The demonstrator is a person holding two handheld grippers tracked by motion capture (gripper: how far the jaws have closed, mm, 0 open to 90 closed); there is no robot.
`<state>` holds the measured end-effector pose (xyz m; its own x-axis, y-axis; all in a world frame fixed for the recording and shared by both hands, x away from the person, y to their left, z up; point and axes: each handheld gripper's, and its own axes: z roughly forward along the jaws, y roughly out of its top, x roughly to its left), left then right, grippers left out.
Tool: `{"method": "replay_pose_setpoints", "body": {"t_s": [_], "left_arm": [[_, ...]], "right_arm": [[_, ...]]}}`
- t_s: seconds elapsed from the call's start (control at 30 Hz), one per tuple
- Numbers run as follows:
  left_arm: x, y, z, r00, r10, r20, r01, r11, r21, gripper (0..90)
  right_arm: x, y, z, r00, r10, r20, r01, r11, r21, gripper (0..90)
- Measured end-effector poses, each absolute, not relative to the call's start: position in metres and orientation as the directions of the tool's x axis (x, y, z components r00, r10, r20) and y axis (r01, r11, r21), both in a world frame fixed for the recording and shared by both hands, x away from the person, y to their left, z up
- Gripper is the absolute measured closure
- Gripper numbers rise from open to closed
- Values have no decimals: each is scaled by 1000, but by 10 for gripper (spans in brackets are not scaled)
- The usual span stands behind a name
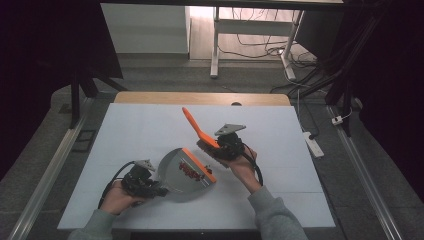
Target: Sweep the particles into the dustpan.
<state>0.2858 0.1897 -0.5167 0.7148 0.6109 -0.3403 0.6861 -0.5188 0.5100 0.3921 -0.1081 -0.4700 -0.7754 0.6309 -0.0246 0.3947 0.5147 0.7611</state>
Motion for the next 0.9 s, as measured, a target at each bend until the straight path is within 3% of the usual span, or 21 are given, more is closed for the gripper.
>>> {"method": "replay_pose_setpoints", "body": {"t_s": [0.33, 0.9], "left_arm": [[286, 190, -517, 715, 610, -341, 686, -519, 510, 614], [286, 190, -517, 715, 611, -340, 686, -519, 509, 613]], "right_arm": [[395, -106, -489, -769, 638, -28, 437, 557, 706, 708], [366, -95, -494, -796, 606, 6, 431, 558, 709, 707]]}}
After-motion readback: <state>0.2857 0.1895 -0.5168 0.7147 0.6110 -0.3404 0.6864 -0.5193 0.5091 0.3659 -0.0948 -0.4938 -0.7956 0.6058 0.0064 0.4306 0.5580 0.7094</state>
